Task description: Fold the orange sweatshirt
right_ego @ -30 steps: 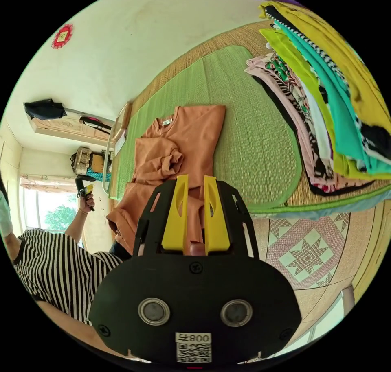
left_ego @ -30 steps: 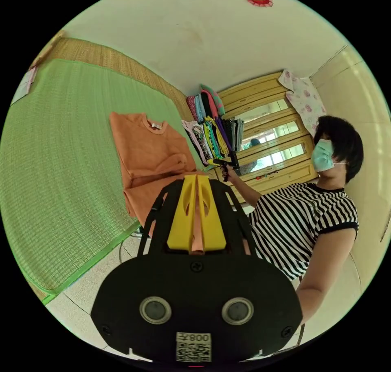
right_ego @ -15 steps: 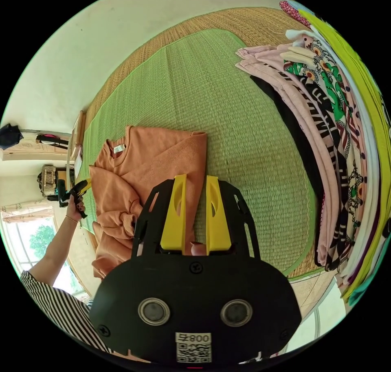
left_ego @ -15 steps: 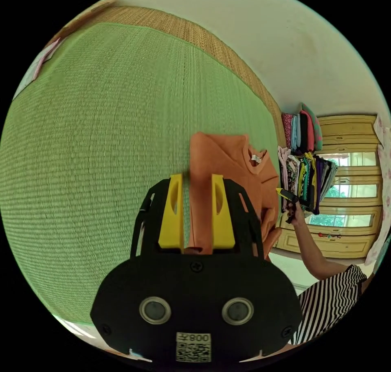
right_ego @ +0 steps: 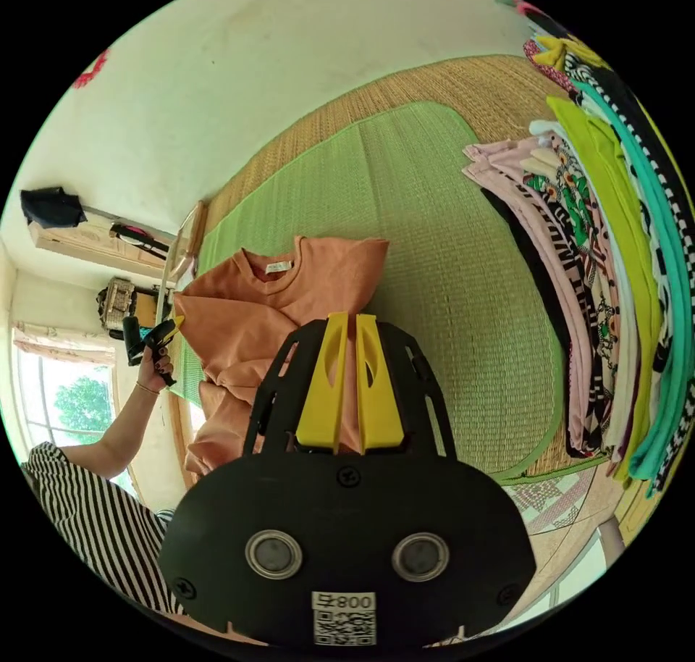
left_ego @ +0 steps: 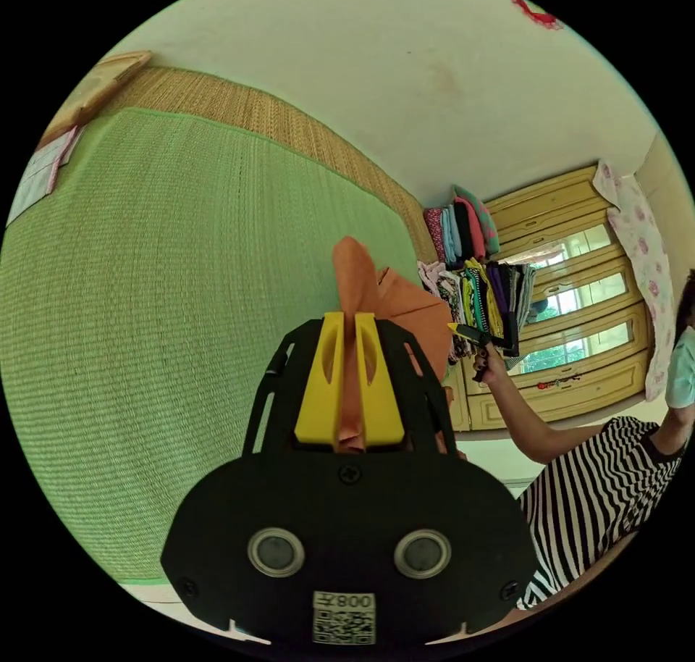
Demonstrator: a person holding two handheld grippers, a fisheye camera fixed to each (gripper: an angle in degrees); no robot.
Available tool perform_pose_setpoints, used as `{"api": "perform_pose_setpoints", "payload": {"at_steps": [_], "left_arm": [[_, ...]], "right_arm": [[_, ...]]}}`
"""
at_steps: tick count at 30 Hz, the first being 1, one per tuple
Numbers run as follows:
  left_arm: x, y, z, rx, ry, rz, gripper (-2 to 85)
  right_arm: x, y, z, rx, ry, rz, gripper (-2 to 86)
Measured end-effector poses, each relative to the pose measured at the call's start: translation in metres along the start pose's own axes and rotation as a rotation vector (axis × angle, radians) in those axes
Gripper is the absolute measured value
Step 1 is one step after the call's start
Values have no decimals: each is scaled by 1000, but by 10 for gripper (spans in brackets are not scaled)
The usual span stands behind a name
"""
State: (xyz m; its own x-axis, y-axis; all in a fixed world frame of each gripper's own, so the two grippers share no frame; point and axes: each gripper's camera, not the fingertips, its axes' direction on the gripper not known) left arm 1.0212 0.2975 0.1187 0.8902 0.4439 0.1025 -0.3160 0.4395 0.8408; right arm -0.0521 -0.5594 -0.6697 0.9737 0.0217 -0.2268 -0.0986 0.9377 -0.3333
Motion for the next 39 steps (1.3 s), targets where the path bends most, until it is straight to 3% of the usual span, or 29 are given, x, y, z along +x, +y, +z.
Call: {"api": "perform_pose_setpoints", "payload": {"at_steps": [6,14,21,25,27,30,32,39], "left_arm": [[72,49,-76,128,45,136,23],[164,77,-200,459,28,361,24],[209,17,-243,620,-42,503,26],[204,-57,-235,633,-149,436,35],[187,-93,-217,596,-233,378,42],[126,-129,-173,490,-364,132,52],[79,-120,-128,383,-302,35,58],[34,-86,28,20,-209,45,84]], "right_arm": [[-73,57,-96,166,-41,-190,14],[-170,92,-225,502,-71,-435,13],[-247,6,-270,598,-34,-604,13],[-267,-113,-239,482,42,-520,18],[-258,-170,-206,387,47,-432,21],[-231,-219,-140,243,112,-256,21],[-219,-219,-100,177,119,-248,23],[-200,-181,54,-77,75,-304,39]]}}
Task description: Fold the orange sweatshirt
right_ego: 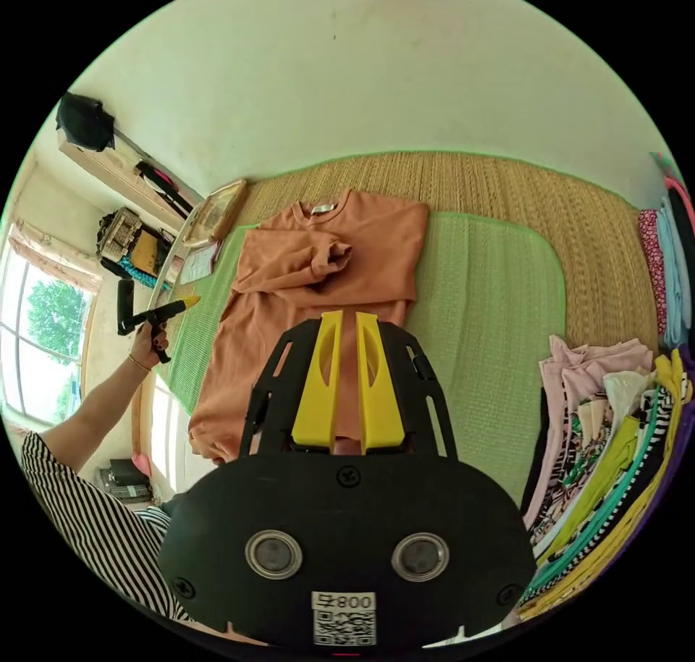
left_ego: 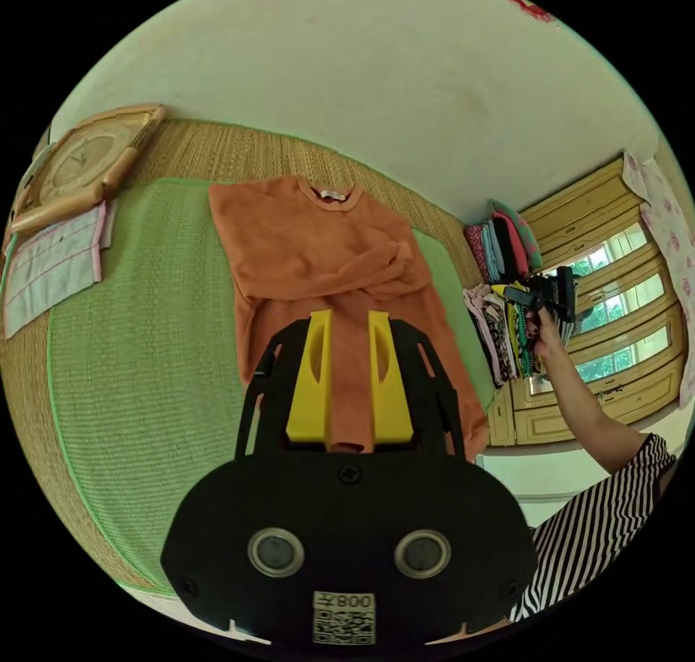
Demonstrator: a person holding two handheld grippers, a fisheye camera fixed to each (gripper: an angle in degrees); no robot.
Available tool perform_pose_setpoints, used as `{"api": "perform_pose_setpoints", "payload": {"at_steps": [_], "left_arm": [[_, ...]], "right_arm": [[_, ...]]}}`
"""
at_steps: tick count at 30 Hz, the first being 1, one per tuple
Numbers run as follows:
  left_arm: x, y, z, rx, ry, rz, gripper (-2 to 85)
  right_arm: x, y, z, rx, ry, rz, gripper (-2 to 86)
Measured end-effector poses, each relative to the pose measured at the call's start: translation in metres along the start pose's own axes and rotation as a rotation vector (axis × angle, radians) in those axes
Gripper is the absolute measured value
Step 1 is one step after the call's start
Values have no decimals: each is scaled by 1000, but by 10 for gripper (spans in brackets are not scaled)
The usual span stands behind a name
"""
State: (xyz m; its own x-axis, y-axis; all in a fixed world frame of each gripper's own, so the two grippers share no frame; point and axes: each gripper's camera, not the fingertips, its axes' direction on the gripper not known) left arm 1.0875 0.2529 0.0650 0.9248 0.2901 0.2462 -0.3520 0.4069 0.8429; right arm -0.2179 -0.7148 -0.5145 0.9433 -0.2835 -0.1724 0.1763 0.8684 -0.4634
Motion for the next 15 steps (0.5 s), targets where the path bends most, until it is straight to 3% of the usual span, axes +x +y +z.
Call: {"api": "perform_pose_setpoints", "payload": {"at_steps": [6,12,15], "left_arm": [[59,-47,81,-101,-71,224,106],[103,-85,143,-174,-258,413,109],[103,-87,177,-303,-424,481,69]], "right_arm": [[-48,-18,59,-63,8,-143,52],[-90,-41,94,-78,30,-263,67],[-107,-51,109,-83,30,-302,71]]}}
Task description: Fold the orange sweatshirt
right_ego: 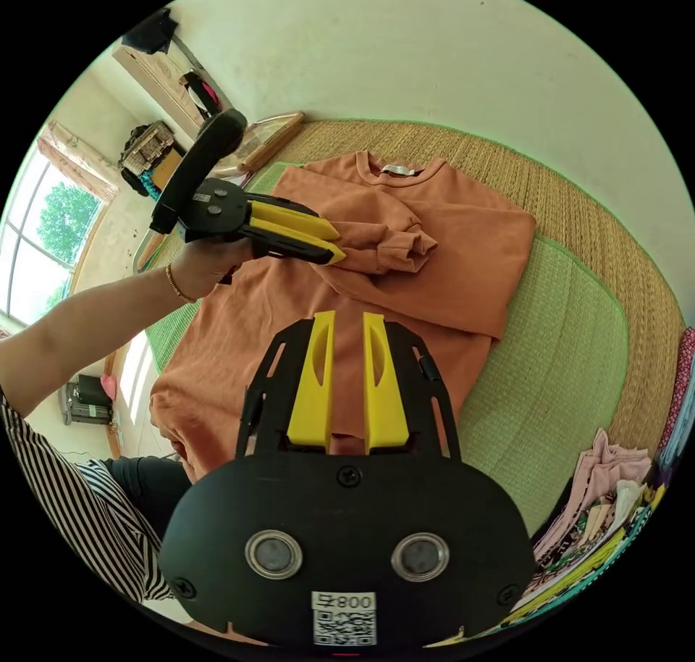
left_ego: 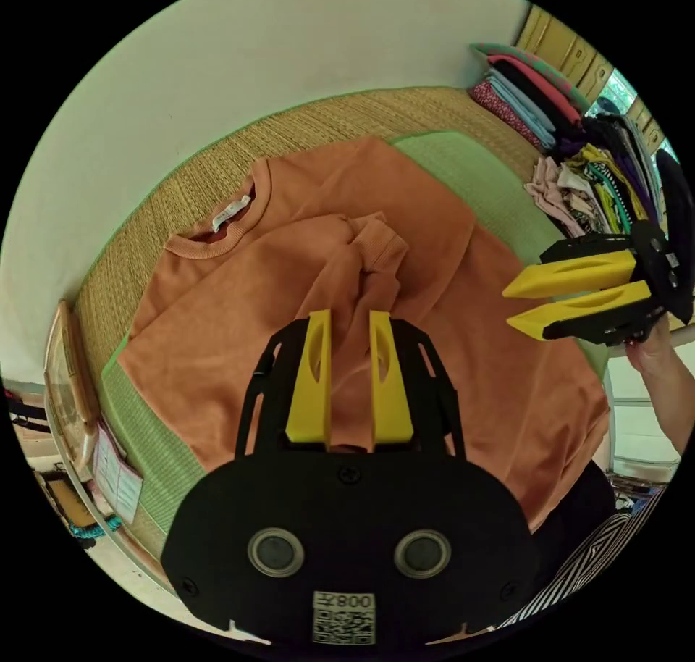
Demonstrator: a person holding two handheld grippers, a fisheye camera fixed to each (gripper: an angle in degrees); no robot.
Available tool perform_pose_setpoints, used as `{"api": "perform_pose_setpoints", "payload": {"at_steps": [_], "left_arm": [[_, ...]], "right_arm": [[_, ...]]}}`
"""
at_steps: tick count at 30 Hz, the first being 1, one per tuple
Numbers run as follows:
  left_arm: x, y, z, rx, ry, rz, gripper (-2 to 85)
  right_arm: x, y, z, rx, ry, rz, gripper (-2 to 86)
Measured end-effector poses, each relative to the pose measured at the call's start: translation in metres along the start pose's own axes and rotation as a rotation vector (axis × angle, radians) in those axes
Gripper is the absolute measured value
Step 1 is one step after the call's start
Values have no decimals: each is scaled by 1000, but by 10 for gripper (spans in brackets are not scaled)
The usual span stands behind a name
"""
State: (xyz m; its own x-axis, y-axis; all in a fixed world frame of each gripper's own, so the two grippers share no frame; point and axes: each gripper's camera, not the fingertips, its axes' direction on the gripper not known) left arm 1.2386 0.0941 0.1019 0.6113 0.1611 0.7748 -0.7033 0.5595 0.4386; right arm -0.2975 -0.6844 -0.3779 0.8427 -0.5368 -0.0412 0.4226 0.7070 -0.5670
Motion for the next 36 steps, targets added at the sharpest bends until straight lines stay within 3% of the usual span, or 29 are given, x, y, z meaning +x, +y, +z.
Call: {"api": "perform_pose_setpoints", "payload": {"at_steps": [3,9,14,17,20,23,29,36], "left_arm": [[-6,11,2,0,-29,23,31],[-91,109,-85,386,151,-289,15],[-204,310,-136,693,216,-833,12],[-231,453,-115,815,275,-1224,7],[-218,552,-76,821,379,-1428,4],[-193,594,-43,714,482,-1450,3],[-179,602,-14,625,620,-1323,2],[-181,593,-33,514,630,-1063,5]], "right_arm": [[-14,-11,9,7,-7,-32,72],[-56,-37,25,39,12,-144,78],[-103,-71,60,5,54,-258,85],[-127,-87,91,-54,142,-306,90],[-140,-93,116,-97,234,-324,88],[-143,-93,122,-87,315,-322,66],[-108,-86,79,-49,240,-243,18],[87,11,-118,237,334,291,23]]}}
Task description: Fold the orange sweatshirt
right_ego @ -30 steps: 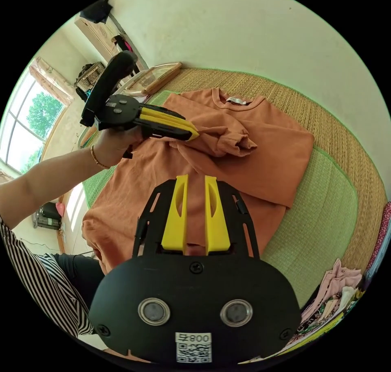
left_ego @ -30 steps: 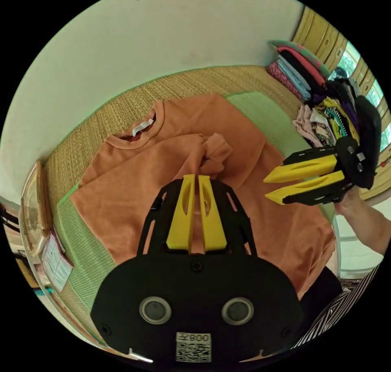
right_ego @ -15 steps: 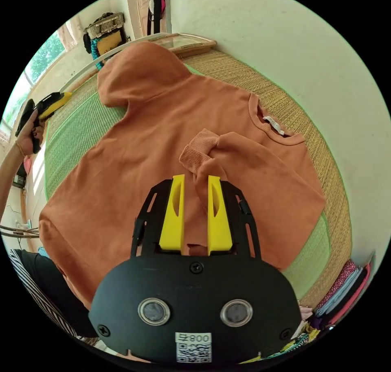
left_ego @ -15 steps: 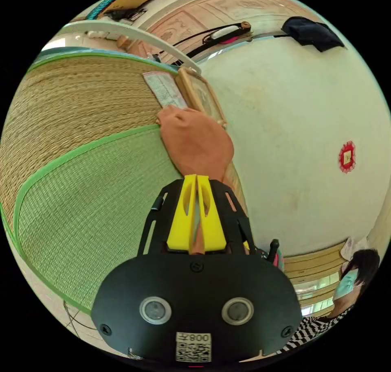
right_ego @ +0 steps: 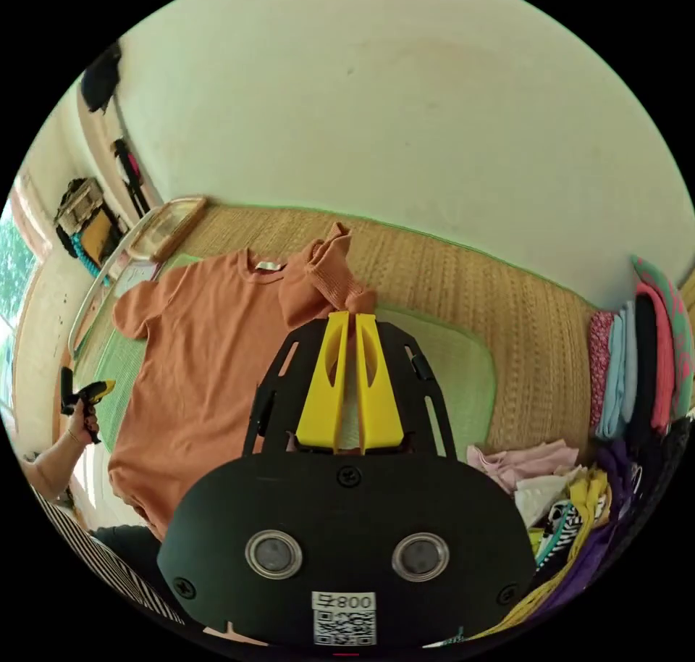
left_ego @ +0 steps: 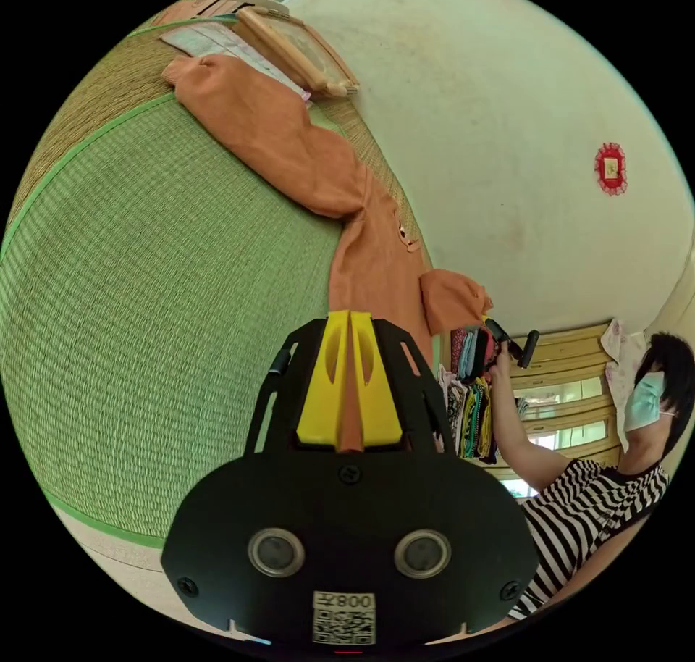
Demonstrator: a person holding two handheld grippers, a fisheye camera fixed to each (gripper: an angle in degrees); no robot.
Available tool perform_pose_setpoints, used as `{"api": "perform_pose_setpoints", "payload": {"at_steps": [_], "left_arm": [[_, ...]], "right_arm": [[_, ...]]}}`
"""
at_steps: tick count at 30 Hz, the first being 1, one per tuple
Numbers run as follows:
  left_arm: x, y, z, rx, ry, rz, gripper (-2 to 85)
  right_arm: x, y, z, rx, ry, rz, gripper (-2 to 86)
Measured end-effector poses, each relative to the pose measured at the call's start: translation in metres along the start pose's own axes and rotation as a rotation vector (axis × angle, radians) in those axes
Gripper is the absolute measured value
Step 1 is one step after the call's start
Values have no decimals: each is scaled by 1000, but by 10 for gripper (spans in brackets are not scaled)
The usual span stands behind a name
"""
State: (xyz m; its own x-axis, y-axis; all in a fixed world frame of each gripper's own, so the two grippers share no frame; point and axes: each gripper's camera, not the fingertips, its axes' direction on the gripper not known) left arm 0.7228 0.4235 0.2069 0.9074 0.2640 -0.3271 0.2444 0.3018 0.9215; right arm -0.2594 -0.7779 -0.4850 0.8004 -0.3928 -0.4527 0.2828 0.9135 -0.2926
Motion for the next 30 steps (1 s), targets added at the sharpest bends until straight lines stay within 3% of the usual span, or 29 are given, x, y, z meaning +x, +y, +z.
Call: {"api": "perform_pose_setpoints", "payload": {"at_steps": [4,8,16,23,30], "left_arm": [[-10,18,-13,-93,-30,25,12],[-24,47,-34,-213,-142,23,34],[-66,128,-93,-316,-122,-85,80],[-106,177,-109,-348,82,-233,106],[-116,198,-126,-364,56,-214,116]], "right_arm": [[91,64,-41,-38,83,231,48],[87,150,-44,-145,38,225,67],[52,361,-15,-455,-244,324,101],[60,451,-12,-482,-468,479,105],[74,495,-10,-471,-557,530,99]]}}
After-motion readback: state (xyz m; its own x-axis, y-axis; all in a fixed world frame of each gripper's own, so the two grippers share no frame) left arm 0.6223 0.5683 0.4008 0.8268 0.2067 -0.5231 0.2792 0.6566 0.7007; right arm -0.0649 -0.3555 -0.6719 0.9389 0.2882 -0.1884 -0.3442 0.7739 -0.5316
